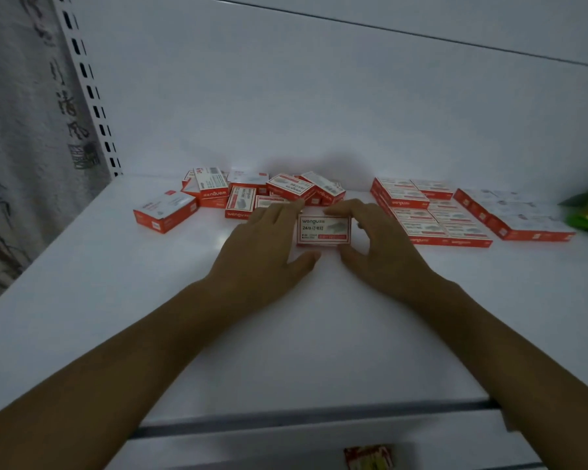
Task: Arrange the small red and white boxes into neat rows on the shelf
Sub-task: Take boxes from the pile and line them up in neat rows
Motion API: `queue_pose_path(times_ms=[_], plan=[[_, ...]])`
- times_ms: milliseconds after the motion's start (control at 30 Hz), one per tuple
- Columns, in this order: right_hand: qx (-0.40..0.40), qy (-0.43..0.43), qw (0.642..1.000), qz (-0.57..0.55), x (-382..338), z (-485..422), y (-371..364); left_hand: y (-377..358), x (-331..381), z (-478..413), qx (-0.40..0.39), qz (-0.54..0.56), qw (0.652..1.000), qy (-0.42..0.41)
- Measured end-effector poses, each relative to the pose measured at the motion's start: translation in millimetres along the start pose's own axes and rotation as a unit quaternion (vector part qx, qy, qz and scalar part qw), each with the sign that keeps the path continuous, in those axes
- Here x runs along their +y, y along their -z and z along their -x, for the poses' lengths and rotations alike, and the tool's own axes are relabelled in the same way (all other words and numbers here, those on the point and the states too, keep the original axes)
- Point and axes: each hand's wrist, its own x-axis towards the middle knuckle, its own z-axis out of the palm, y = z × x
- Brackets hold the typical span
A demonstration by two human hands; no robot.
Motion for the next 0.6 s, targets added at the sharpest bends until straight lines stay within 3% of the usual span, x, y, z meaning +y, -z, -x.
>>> queue_pose_path(times_ms=[167,367,600], plan=[[0.010,0.005,1.000,0.018,3.6,0.0,-2.3,-1.9,-3.1,-3.5,-0.055,-0.017,0.998,0.021],[0.018,-0.027,0.999,0.009,9.5,-1.5,-0.7,-0.4,-1.9,-2.2,-0.039,-0.008,0.999,0.009],[0.037,-0.006,0.999,0.024,7.9,-3.0,1.3,3.9,-2.4,-3.5,-0.022,0.020,0.999,0.013]])
